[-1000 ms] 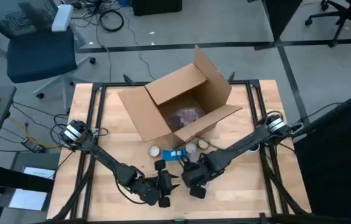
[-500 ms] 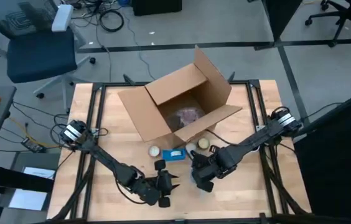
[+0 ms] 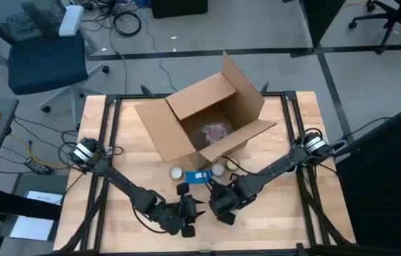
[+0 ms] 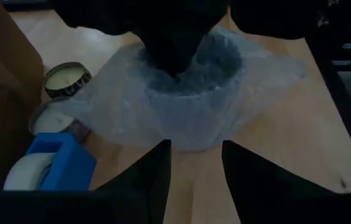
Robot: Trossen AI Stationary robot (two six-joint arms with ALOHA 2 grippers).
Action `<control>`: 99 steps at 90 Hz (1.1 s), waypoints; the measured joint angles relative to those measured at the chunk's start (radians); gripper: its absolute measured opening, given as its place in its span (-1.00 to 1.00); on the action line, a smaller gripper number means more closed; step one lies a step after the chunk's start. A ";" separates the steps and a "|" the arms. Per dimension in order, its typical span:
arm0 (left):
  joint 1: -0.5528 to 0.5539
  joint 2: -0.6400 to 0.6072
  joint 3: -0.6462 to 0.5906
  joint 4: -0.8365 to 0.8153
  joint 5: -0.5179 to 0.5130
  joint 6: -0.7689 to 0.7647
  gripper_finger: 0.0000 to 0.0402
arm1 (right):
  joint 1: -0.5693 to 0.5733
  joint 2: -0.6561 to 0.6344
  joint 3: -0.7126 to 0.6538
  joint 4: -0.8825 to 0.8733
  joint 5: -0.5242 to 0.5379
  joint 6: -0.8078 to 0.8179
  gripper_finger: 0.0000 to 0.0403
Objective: Wrap mug
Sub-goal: Wrap the purple mug with the bubble wrap
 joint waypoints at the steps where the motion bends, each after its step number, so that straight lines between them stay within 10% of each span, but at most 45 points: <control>1: 0.000 0.003 0.000 0.004 0.000 0.000 -0.36 | 0.000 0.001 0.000 0.001 0.000 -0.001 -1.00; 51: 0.019 0.071 0.000 0.046 0.003 -0.007 -0.36 | 0.047 -0.139 0.067 -0.060 0.144 0.010 -1.00; 99: 0.019 0.071 0.000 0.043 0.004 -0.005 -0.36 | 0.034 0.024 0.035 -0.023 0.076 0.003 -1.00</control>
